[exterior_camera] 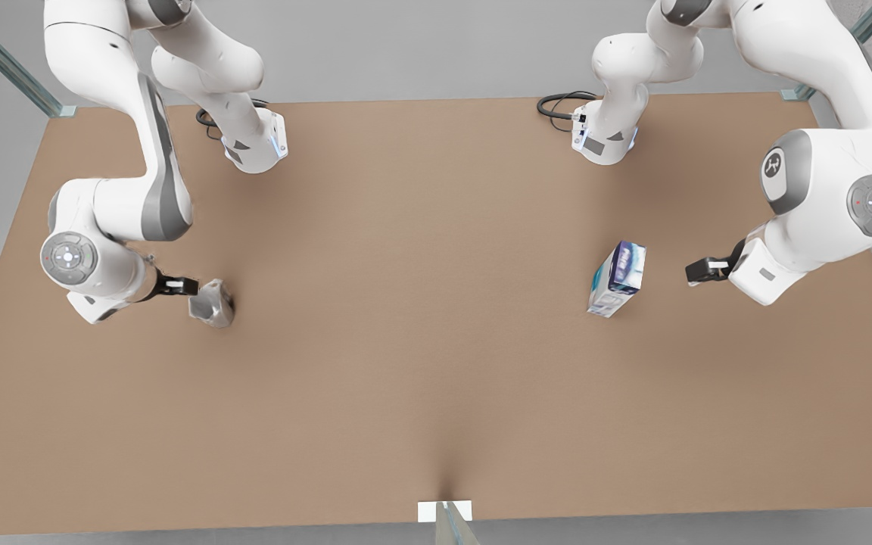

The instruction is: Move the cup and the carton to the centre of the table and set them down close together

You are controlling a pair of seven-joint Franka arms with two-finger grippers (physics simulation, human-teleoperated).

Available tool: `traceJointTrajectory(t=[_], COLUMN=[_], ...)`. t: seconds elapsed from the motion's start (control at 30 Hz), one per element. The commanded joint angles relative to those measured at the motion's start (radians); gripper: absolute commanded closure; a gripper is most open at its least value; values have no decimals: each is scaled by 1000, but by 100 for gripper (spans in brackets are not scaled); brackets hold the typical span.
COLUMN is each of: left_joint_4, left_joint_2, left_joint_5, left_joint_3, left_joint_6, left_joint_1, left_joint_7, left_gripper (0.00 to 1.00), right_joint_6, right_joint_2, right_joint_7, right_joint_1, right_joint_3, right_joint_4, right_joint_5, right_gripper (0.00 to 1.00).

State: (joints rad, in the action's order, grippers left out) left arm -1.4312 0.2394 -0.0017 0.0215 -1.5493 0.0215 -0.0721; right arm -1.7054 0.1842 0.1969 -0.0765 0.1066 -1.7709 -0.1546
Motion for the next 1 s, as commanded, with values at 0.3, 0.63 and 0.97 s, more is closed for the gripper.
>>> traceJointTrajectory(t=[0.3, 0.63, 0.97], left_joint_4=[-8, -15, -17], left_joint_2=[1, 1, 3], left_joint_5=[0, 0, 0], left_joint_3=[0, 0, 0], left_joint_6=[0, 0, 0], left_joint_1=[0, 0, 0], left_joint_7=[0, 0, 0], left_gripper=[0, 0, 0], right_joint_6=[-122, -381, -505], right_joint_2=[21, 46, -58], right_joint_7=[16, -119, -123], right_joint_1=[-3, -80, -71], right_joint_3=[-5, -41, -82], right_joint_4=[-105, -268, -415], right_joint_5=[4, 36, 181], right_gripper=[0, 0, 0])
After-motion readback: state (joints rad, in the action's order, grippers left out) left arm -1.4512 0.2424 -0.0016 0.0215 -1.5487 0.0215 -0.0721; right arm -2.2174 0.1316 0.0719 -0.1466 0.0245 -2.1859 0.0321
